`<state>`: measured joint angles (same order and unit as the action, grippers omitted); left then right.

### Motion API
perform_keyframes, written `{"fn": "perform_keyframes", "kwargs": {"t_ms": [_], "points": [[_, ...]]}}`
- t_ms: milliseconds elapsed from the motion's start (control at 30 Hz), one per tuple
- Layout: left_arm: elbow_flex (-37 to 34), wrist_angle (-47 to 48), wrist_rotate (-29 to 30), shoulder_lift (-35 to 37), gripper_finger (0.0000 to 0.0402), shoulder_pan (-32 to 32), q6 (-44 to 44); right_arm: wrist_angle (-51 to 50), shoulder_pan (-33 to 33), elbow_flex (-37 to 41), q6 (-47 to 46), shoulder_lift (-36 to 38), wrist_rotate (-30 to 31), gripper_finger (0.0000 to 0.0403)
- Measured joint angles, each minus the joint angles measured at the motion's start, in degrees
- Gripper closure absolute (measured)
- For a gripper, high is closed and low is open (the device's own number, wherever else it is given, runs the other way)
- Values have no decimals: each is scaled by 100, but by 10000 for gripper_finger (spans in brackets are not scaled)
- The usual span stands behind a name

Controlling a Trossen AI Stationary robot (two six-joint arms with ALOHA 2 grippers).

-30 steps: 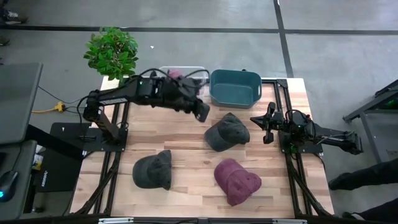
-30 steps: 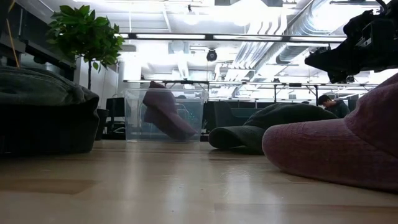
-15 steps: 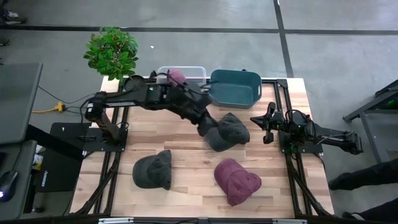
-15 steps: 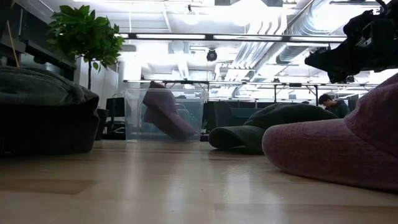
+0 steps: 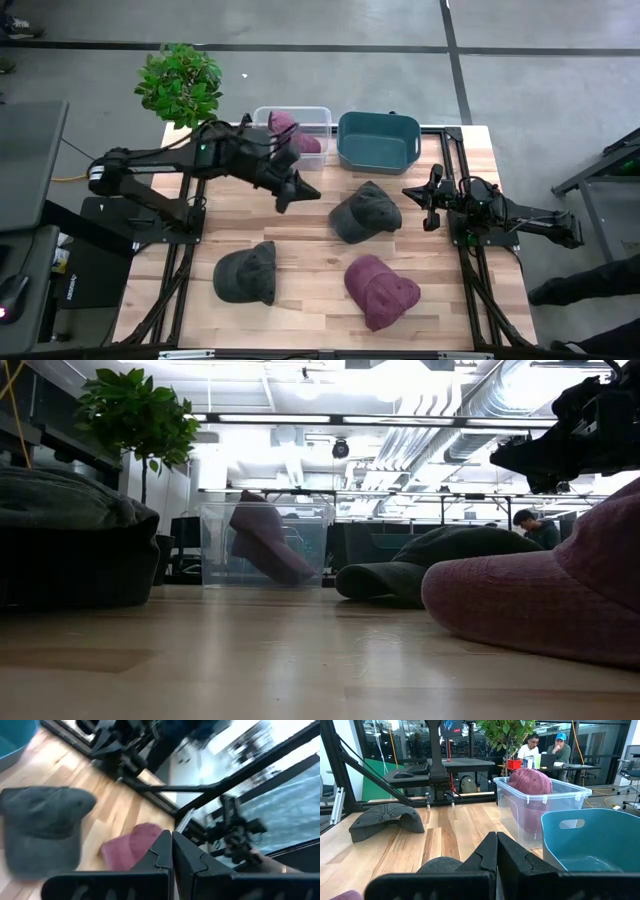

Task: Pick & Place hat
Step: Put the red cap into the transparent bin

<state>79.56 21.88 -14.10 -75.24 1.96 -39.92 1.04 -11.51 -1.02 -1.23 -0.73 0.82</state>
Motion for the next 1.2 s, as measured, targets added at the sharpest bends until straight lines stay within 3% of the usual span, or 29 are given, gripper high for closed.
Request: {"fn": "perform_keyframes", "kwargs": {"t_ms": [267,433,567,733,967,1100,1200], "points": [[-2407,-2058,-157,1227,402,-9,-918,2,-1,0,5,0,15,402],[-3539,-3281,80,1741,402,-9,-1644,17,-2,-4,-190,0,219,402],[-3937,-3479,446,2066,402,-9,-1863,17,-1,-4,-1184,-3,120,402],[-4209,-3750,611,2258,402,-9,-2099,11,-2,-4,-3205,-21,42,402],[-5150,-4988,1323,2801,402,-9,-2340,141,-1,-4,-3232,-44,-1091,402],[-5541,-5279,1497,3109,402,-11,-2510,349,0,-50,-3243,-43,-1581,402],[-5627,-5253,1402,3215,402,-11,-2531,-27,0,-337,-3284,-44,-1791,402]]}}
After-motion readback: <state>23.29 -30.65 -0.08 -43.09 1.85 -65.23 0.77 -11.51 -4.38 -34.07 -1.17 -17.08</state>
